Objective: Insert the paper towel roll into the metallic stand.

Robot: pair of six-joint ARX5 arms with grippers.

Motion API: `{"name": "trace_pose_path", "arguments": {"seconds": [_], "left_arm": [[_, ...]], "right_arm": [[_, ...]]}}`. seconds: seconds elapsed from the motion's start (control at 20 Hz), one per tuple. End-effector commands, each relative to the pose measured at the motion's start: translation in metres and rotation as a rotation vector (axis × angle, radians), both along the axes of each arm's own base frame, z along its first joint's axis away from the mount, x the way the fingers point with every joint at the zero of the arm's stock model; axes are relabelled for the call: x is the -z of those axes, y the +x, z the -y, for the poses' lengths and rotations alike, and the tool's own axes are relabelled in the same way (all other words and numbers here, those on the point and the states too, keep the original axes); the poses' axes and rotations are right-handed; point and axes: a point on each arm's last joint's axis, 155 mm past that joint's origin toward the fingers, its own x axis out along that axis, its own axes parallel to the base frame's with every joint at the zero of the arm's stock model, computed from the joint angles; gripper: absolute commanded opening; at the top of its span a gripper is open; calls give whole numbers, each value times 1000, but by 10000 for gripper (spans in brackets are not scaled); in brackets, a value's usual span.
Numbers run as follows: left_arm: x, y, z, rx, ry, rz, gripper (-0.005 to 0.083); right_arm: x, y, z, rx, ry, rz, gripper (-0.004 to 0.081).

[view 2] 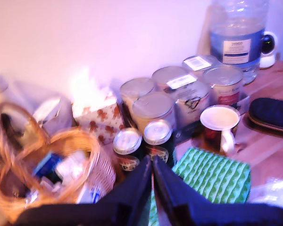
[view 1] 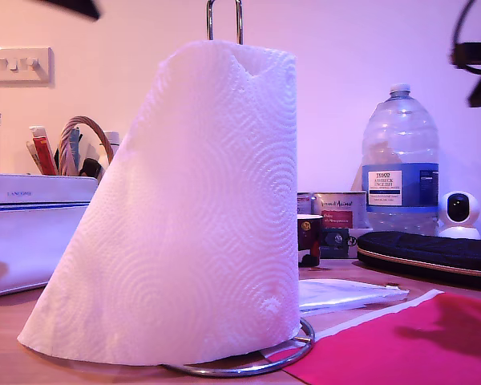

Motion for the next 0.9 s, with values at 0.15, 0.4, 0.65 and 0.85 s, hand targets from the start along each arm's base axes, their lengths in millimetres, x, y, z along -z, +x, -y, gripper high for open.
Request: {"name": "trace_pose_path", "arguments": {"seconds": [0.15,0.4,0.65,0.85], "left_arm": [[38,-20,-20,-45,-58,-16,-19],[57,-47,-28,-61,-120,47,-19],[67,-71,-39,-89,-151,85,-19],[63,-84,-43,-87,-160,115,-19]], "right_arm": [[-18,-18,10,12,-20,54,-11],[-31,-40,-4,-44,-37,82,-11],[-26,-65,-10,-68,-8,90,-11],[-23,-84,2,-11,13,95,-11]]}}
